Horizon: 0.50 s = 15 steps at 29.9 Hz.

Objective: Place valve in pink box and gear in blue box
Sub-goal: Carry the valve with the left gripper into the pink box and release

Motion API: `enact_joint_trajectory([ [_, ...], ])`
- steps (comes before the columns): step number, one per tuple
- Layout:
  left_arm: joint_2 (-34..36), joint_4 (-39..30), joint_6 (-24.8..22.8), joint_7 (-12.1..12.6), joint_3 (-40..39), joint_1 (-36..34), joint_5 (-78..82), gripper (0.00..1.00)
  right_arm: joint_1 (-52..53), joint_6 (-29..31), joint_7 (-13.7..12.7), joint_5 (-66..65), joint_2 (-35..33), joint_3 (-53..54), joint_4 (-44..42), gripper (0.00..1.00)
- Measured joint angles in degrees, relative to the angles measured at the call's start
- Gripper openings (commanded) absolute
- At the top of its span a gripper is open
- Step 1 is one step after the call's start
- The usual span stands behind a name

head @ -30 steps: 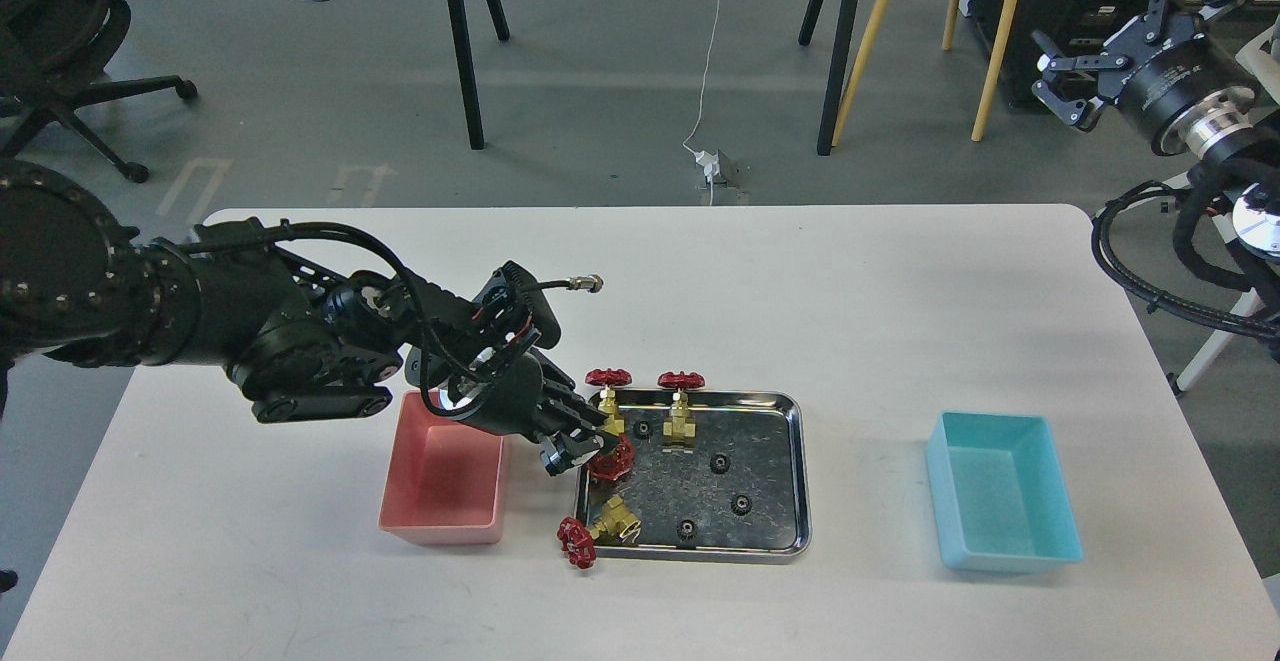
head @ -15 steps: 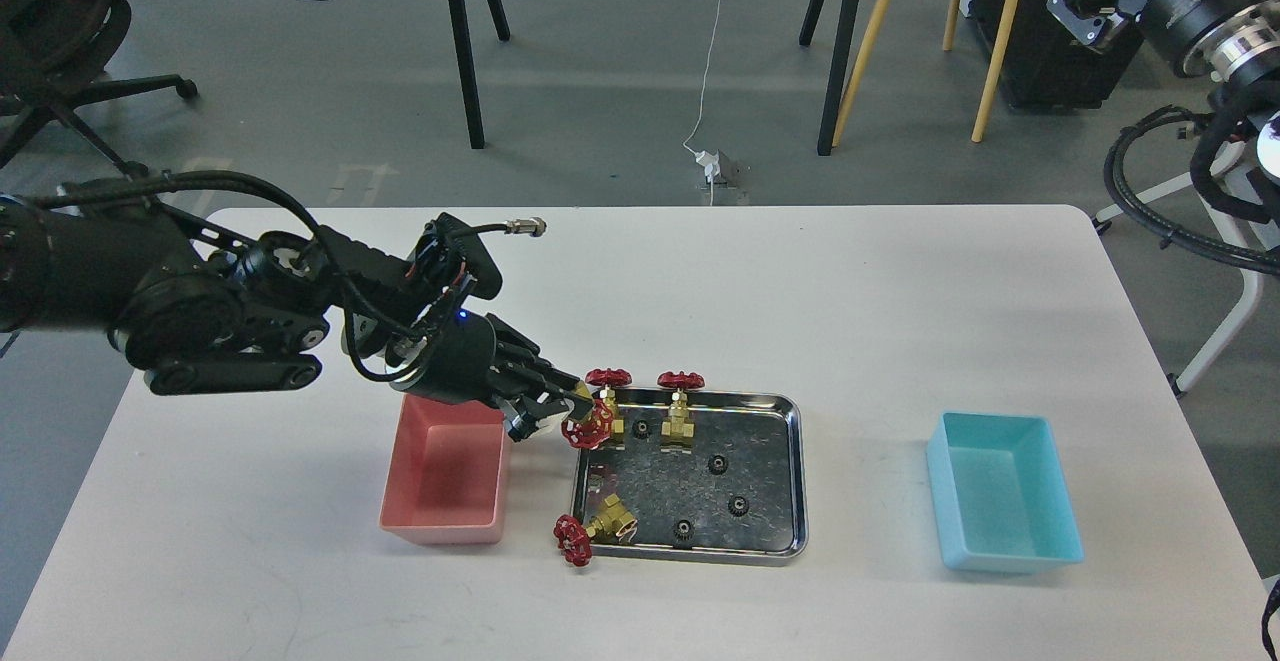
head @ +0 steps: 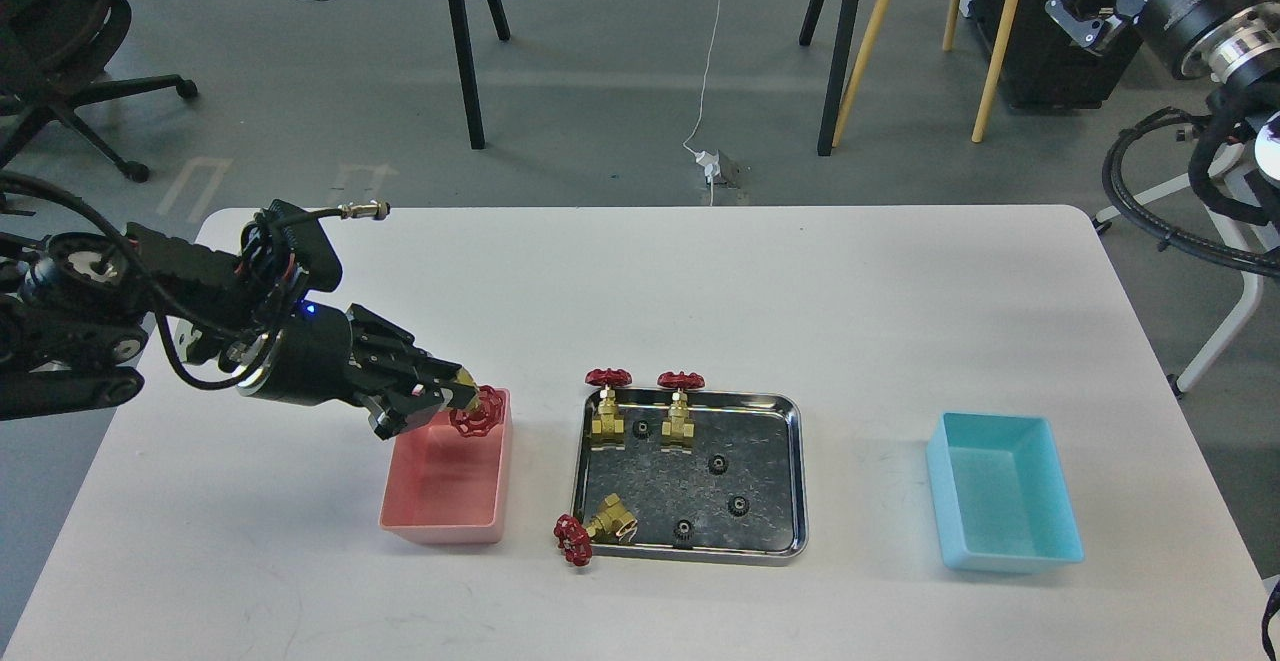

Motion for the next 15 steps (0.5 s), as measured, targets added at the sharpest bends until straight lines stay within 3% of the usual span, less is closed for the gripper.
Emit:
enact_joint_trajectory([
  [15,-1.4,5.5,0.2,0.0,-0.4,7.1,1.3,0.13,-0.4,0.0,0.0,0.0,0.0,0.0,0.0,0.99],
])
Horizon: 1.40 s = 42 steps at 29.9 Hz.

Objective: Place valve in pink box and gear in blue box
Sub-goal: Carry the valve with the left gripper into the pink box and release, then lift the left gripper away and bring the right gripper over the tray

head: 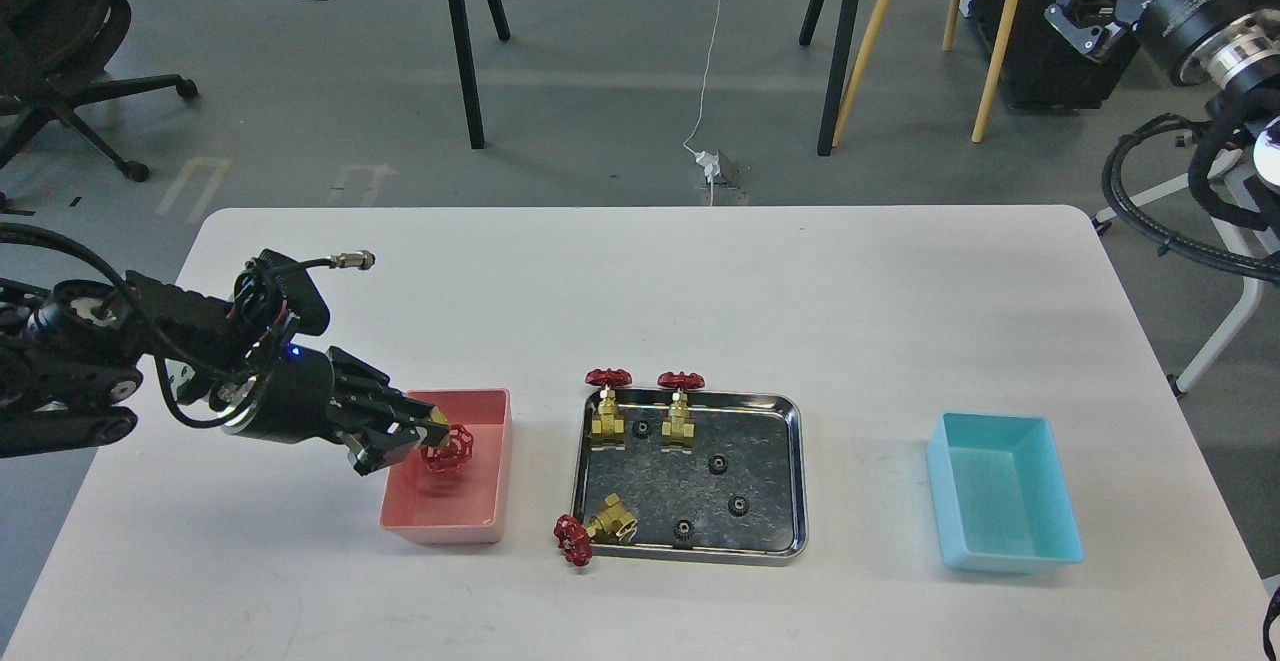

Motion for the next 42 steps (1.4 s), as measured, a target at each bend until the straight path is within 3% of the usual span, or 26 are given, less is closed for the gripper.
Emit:
enact_joint_trajectory([
  [10,-2.6,5.1,1.5,0.0,-0.7,4.8,0.0,0.15,-0.6,0.0,0.0,0.0,0.0,0.0,0.1,0.99],
  [16,-3.4,6.2,2.2,0.0,-1.9,6.6,0.0,0.21,-1.2,0.0,0.0,0.1,0.0,0.1,0.1,0.99],
  [25,-3.3,6.1,2.4,0.0,-3.2,6.8,-0.2,0.52,-1.6,0.0,0.1,0.1,0.0,0.1,0.2,0.99],
  [34,-2.3,5.4,2.2,0.0,-4.8,7.3,-0.3,0.75,-1.7,0.0,0.0,-0.2,0.0,-0.4,0.8,0.99],
  [42,4.3,4.8,1.1,0.0,-15.2,7.5,-1.2,0.78,1.1,0.0,-0.3,-7.8,0.3,-11.6,8.6,0.99],
])
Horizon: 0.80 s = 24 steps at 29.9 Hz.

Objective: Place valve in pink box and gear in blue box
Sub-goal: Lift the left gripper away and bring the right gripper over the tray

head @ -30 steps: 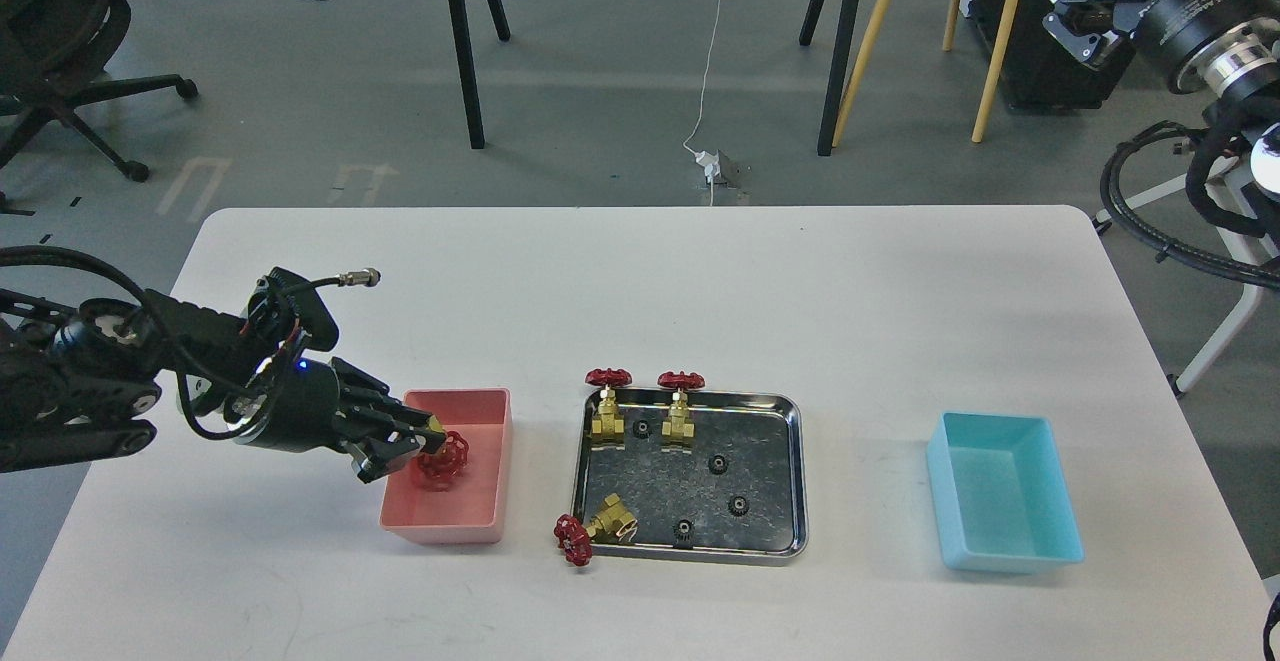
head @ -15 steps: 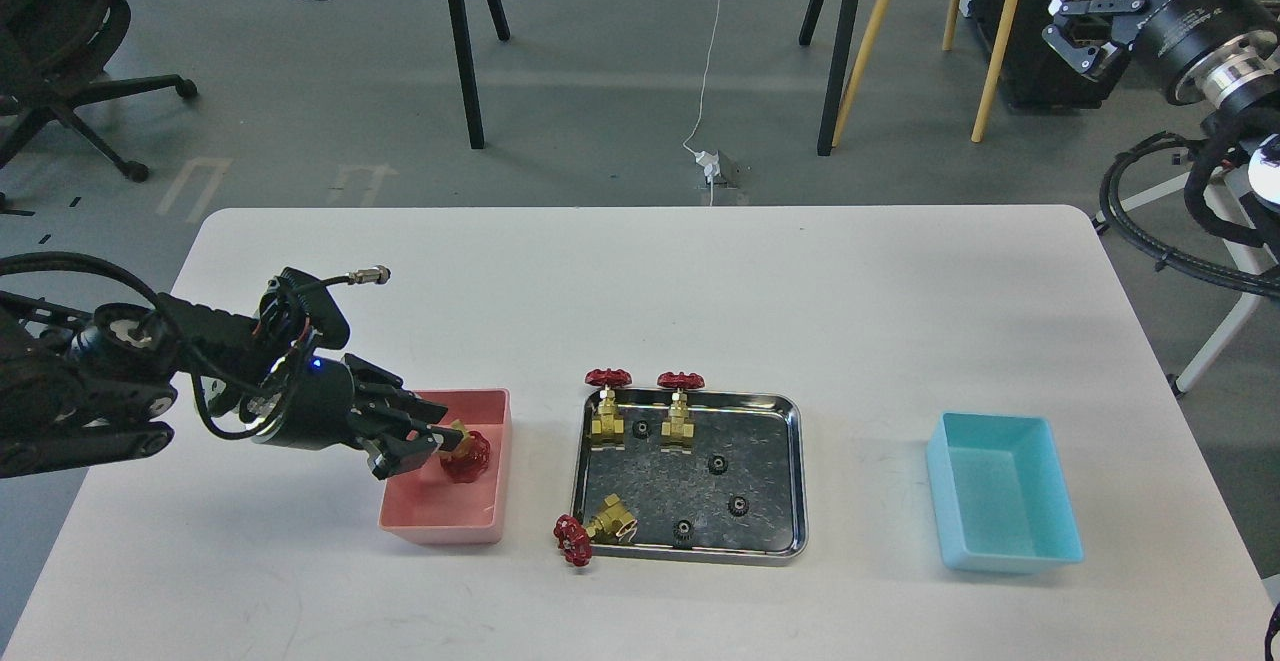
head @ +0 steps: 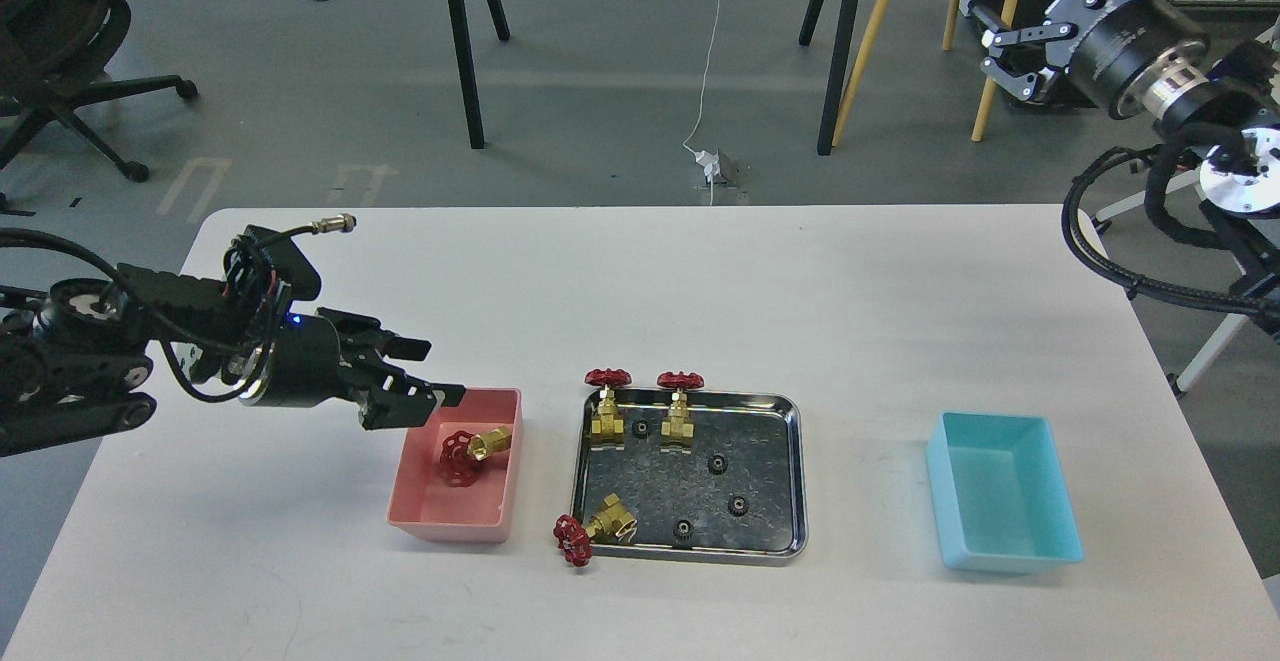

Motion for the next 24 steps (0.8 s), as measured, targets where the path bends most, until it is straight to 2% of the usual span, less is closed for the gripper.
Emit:
enact_joint_trajectory([
  [5,5.4,-1.3,-1.0,0.0,-11.5,1.9,-8.5,0.79,4.2,0.0,-0.7,-19.9,0.3,-6.2,7.3,0.99],
  [11,5.8,-4.1,-1.1,0.0,-25.1,5.3,-32.4,0.8,8.5,0.0,-4.0,-41.5,-0.3,-13.8,16.3,0.99],
  [18,-3.3,-5.6,-1.0,0.0,-42.3,10.5,-49.5,0.81,18.3,0.0,-4.5,-53.5,0.7,-33.0,26.7,0.99],
  [24,-9.8,-4.5,-1.1,0.0,-51.4,15.1,-51.8,0.82,24.9,0.0,-4.4,-59.7,7.9,-51.0,35.1,0.98],
])
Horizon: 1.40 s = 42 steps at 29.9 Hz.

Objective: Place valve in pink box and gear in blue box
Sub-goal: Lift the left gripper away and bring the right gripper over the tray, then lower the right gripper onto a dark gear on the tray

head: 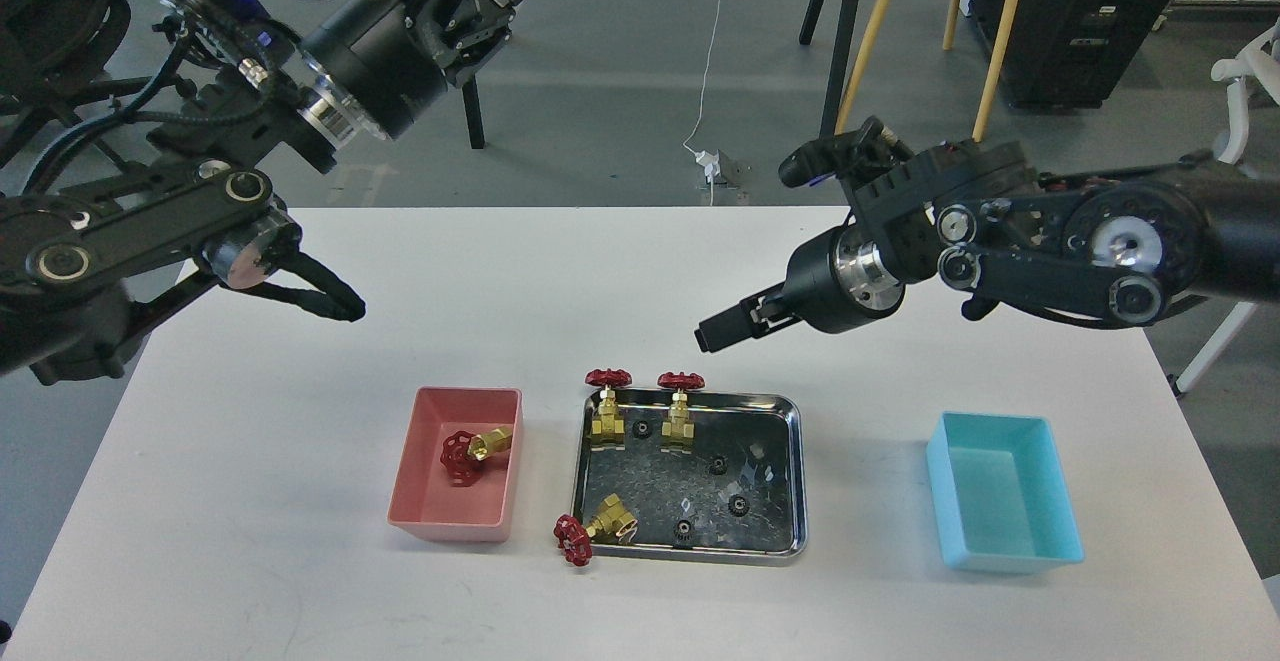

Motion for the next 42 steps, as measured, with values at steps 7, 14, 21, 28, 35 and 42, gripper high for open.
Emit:
enact_joint_trajectory([
  [7,-1.9,0.1,0.3,0.0,-1.3,3.4,0.2,0.82,1.6,0.0,-0.2,-4.9,9.9,-8.1,0.0,0.75],
  [14,-1.3,-0.2,0.4,0.0,-2.7,7.5,0.3,0.83,3.7,0.0,-1.3,-5.2,15.8,-12.3,-0.1,0.61],
  [21,-2.1,-0.3,0.4,0.0,-3.2,8.2,0.4,0.83,3.2,0.0,-2.0,-5.1,18.4,-17.7,-0.3,0.62],
  [28,-3.2,-0.5,0.4,0.0,-3.1,8.9,0.4,0.84,2.0,0.0,-2.0,-4.9,18.2,-18.8,0.0,0.62],
  [35,-4.0,-0.7,0.4,0.0,-3.2,10.2,0.4,0.84,-0.7,0.0,-2.0,-4.9,19.9,-18.7,-1.7,0.61],
  [42,-4.0,-0.7,0.4,0.0,-3.2,10.6,0.4,0.84,-2.2,0.0,-2.0,-5.0,20.1,-18.8,-3.9,0.59],
])
